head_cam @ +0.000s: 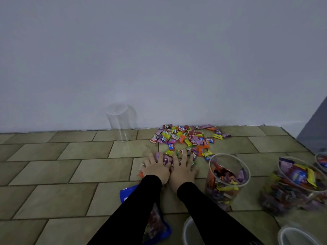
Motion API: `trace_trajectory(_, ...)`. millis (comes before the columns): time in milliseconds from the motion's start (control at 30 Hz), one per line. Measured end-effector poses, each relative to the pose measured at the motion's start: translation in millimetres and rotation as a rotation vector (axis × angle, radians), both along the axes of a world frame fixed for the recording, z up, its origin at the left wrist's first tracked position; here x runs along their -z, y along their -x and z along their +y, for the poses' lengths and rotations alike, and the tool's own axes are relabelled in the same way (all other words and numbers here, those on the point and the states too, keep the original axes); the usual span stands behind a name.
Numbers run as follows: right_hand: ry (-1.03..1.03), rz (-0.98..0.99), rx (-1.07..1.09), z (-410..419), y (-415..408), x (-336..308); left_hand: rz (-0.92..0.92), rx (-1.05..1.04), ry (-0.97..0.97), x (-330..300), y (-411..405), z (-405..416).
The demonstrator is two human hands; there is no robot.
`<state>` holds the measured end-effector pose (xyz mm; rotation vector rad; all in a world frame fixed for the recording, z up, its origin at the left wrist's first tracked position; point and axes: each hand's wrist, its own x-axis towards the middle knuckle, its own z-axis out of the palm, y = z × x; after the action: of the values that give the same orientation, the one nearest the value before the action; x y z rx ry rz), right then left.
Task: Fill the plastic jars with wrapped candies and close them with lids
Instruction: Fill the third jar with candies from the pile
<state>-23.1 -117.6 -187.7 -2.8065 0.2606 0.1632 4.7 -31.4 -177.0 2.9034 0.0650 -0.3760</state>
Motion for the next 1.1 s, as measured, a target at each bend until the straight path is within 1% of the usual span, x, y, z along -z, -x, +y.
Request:
trace_trajectory(133,-0.012,0.013,0.002,-3,-11,5,-0.084,0.016,0.060,10,-5,2)
trace_trajectory(233,0.056,-0.017,-0.009,-2,-13,5,-0.145,0.006,0.107,15,-8,2)
trace_trajectory(300,0.087,-0.041,-0.013,-1,-13,6,-0.184,0.021,0.104,14,-10,0)
trace_trajectory(333,0.090,-0.071,-0.004,0,-13,6,-0.203,0.044,0.095,14,-10,0)
trace_trajectory(433,0.101,-0.242,0.055,3,-11,5,-0.199,0.078,0.117,15,-13,-2)
trace_trajectory(567,0.027,-0.167,0.007,-3,-12,3,-0.165,0.071,0.121,7,-14,-2)
trace_trajectory(667,-0.026,-0.133,0.018,-9,-12,-5,-0.134,0.045,0.208,-1,-14,4)
trace_trajectory(733,-0.069,-0.092,0.049,-9,-13,-10,-0.144,0.023,0.258,-4,-15,9)
trace_trajectory(833,-0.150,-0.099,0.083,-7,-14,-20,-0.173,-0.030,0.353,-11,-8,9)
trace_trajectory(933,-0.226,-0.191,0.088,0,-15,-32,-0.224,-0.099,0.502,-20,-5,5)
trace_trajectory(1033,-0.387,-0.359,0.137,11,-11,-52,-0.319,-0.183,0.703,-32,-7,3)
trace_trajectory(1100,-0.485,-0.454,0.126,16,-5,-71,-0.399,-0.202,0.811,-42,-7,1)
